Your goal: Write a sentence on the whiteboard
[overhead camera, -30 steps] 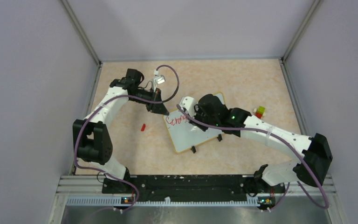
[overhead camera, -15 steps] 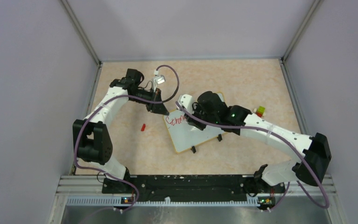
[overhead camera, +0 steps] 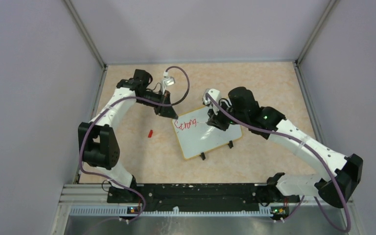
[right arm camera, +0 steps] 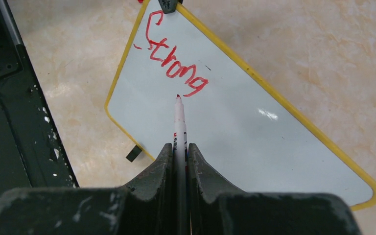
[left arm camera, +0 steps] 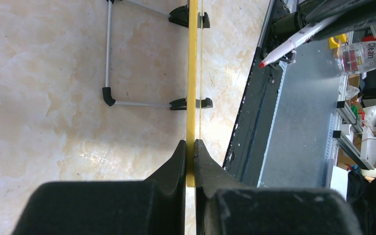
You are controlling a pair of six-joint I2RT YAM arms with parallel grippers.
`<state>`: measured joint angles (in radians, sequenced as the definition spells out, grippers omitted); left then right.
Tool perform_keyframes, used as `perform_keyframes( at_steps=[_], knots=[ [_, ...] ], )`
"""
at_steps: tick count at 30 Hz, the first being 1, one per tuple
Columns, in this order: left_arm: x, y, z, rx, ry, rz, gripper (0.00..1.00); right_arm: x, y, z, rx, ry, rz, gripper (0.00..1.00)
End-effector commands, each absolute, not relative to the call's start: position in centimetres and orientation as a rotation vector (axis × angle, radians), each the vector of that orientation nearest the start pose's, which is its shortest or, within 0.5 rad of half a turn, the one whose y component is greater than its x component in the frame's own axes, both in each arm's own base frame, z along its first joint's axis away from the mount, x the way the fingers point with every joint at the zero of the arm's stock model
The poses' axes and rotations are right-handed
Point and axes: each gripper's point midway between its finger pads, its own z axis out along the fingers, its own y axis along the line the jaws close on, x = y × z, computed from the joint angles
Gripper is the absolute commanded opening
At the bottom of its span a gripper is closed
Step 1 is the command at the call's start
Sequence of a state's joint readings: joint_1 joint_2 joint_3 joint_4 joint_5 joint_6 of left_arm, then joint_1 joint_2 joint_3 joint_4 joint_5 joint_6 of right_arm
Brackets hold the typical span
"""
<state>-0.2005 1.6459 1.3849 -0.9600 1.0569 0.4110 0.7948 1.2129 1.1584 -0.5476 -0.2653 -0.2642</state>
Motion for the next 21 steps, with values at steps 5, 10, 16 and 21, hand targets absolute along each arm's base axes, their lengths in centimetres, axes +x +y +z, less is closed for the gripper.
perform_keyframes(
  at_steps=[5,10,16,21],
  knots=[
    [29.1,-20.8,20.3,0.986,2.146,-1.328,0.00,24.3,27.2,24.8,-1.148,1.784,0.555,0.00],
    [29.0,-20.8,20.5,0.983,2.145,-1.330,0.00,25.2,27.5,24.5,-1.131,1.791,0.532,0.00],
    [28.8,-20.8,20.5,0.981,2.144,-1.330,0.00,26.6,27.2,22.6,-1.112,1.848,0.455,0.00],
    [28.8,-20.8,20.3,0.980,2.145,-1.335,0.00,27.2,26.9,22.2,-1.099,1.857,0.421,0.00]
  ],
)
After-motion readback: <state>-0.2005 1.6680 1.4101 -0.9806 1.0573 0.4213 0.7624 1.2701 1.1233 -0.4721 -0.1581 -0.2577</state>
